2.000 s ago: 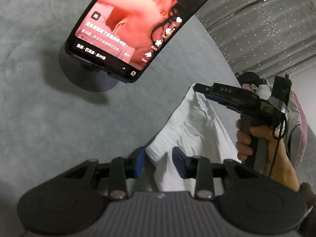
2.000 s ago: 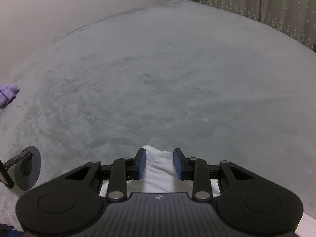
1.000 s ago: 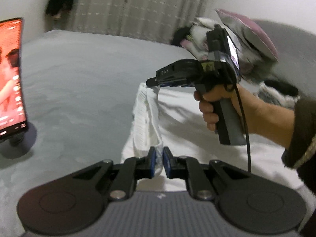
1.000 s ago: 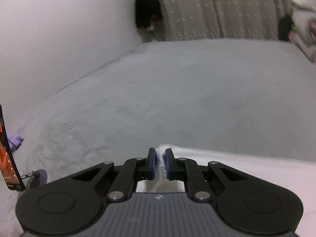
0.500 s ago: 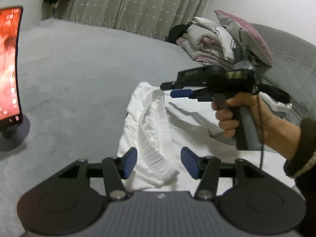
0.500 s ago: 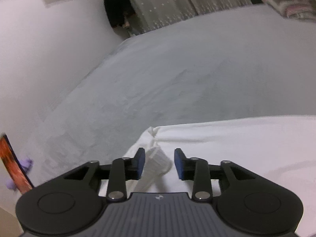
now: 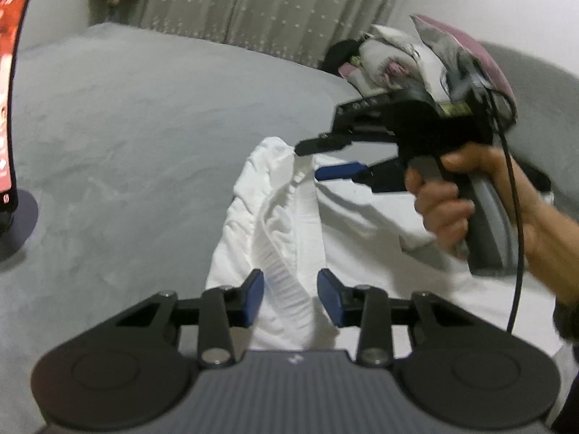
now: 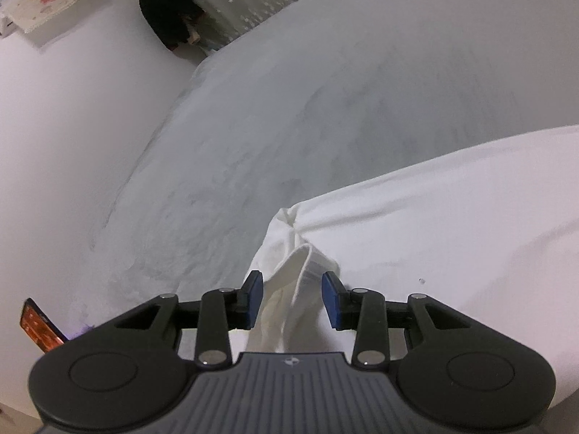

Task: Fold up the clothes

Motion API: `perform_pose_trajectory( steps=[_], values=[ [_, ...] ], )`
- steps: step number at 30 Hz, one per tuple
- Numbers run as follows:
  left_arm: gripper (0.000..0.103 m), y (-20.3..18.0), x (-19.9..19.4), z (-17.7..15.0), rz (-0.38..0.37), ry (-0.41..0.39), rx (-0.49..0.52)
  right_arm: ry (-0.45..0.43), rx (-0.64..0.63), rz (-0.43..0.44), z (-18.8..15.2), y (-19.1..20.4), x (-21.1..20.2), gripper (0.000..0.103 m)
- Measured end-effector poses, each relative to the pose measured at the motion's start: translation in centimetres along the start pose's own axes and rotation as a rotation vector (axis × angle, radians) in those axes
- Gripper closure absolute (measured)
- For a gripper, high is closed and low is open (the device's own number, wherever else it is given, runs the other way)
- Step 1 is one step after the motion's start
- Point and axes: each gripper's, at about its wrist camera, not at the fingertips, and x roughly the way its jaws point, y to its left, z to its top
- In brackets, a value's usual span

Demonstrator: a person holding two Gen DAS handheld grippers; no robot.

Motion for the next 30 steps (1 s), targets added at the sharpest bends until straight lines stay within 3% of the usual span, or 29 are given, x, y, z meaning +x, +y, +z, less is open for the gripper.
perform_pose_trajectory(
  steps=[3, 6, 9, 12, 15, 16, 17, 19, 27, 30],
  values=[
    [0.075, 0.0, 0.4, 0.2, 0.018, -0.008, -0.008, 0.005, 0.017, -0.001, 0.1, 0.2, -0.1, 0.067],
    [0.095, -0.7, 0.8, 0.1, 0.039, -0.005, 0.042, 0.01, 0.026, -0.011, 0.1, 0.3, -0.1, 0.067],
    [0.097, -2.1, 0.4, -0.3, 0.038, -0.019, 0.171, 0.014, 0.032, -0.018, -0.1, 0.3, 0.1, 0.067],
    [0.097, -3.2, -0.1, -0.7, -0.033, -0.005, 0.281, 0.016, 0.046, -0.016, -0.2, 0.0, 0.0, 0.067],
    [0.092, -4.1, -0.2, -1.4, -0.046, 0.033, 0.378, 0.021, 0.057, -0.025, -0.4, -0.5, 0.1, 0.067],
    [0.082, -4.2, -0.4, -1.5, -0.048, 0.032, 0.385, 0.025, 0.056, -0.026, -0.4, -0.7, 0.2, 0.069],
    [0.065, -4.2, -0.5, -1.6, -0.05, 0.029, 0.388, 0.026, 0.051, -0.031, -0.5, -0.7, 0.3, 0.072],
    [0.052, -4.1, -0.4, -1.8, -0.04, 0.03, 0.398, 0.028, 0.028, -0.043, -0.6, -0.7, 0.4, 0.09],
    [0.051, -3.9, 0.0, -2.5, 0.002, 0.037, 0.435, 0.012, -0.019, -0.019, -0.2, 0.3, -0.7, 0.093],
    [0.059, -3.8, 0.1, -2.8, 0.018, 0.04, 0.449, 0.009, -0.032, -0.013, 0.0, 1.0, -0.9, 0.094]
  ],
)
